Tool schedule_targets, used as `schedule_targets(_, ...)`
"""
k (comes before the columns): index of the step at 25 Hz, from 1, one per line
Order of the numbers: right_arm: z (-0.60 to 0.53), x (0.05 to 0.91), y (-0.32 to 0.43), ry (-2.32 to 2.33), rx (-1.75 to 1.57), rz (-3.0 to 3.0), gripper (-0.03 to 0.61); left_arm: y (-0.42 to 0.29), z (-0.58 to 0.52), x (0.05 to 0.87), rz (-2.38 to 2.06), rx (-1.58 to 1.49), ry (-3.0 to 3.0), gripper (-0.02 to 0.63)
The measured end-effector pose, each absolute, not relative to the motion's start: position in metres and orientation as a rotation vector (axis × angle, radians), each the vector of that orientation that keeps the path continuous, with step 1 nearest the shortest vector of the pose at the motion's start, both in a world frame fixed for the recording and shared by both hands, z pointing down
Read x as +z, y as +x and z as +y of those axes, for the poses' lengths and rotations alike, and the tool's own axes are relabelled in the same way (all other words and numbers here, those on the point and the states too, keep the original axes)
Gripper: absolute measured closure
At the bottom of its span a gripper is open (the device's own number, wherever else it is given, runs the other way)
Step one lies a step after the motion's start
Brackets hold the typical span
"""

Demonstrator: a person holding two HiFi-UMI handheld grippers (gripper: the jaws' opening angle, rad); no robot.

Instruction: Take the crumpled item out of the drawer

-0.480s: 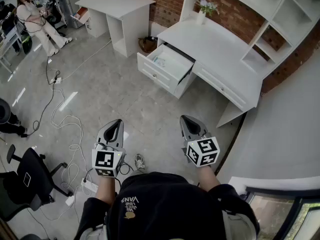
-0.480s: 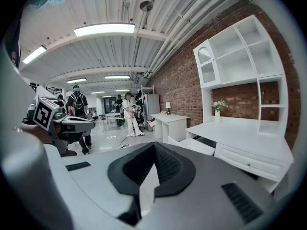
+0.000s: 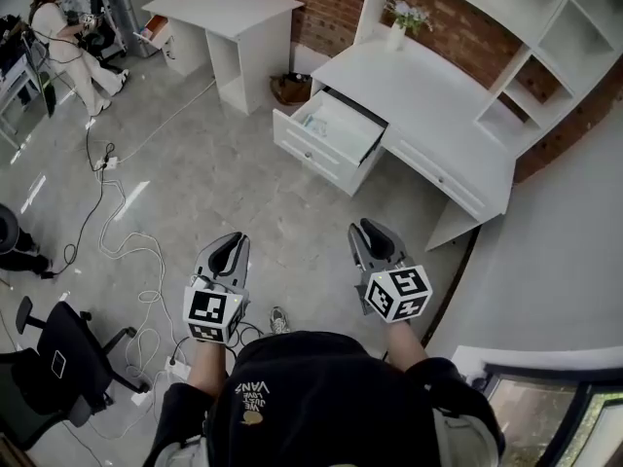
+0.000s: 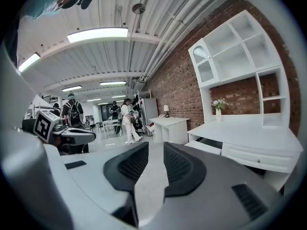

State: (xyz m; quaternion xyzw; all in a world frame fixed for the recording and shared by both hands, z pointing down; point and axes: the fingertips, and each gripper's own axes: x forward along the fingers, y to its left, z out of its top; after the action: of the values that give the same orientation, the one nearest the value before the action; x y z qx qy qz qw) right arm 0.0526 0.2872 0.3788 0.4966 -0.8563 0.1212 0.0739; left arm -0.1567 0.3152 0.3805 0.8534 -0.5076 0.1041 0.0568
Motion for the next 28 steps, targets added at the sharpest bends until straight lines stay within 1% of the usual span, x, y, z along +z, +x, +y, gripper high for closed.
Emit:
schedule_targets(3,0.273,0.382,0.042,1.53,0.381,-2.549,0.488,-0.17,0.297,0.382,-1.496,0.314,2.611,0.6)
schedule_targets(4,0.268,0.383,0.039,1.546,0.383,-2.541,0.488,-0.174,0.291,0.383,-1.477,0.315,2.621,0.59)
schedule_targets(6,0.261,0.385,0.035,1.577,0.386,-2.527,0.485,-0.18,0.28,0.386,-1.436,0.32,2.642,0.542)
schedule_targets(8,0.256,0.389,0.032,1.598,0.397,-2.513,0.482,-0.185,0.269,0.389,-1.407,0.324,2.656,0.531)
schedule_targets(18,0.22,0.401,0.039,1.635,0.426,-2.449,0.477,-0.181,0.232,0.403,-1.328,0.316,2.653,0.499)
schedule_targets(23,0.181,0.406,0.039,1.594,0.437,-2.469,0.471,-0.186,0.2,0.407,-1.376,0.328,2.616,0.494)
schedule_targets(28,0.129,0.411,0.056,1.562,0.44,-2.484,0.471,-0.17,0.157,0.406,-1.411,0.334,2.607,0.494)
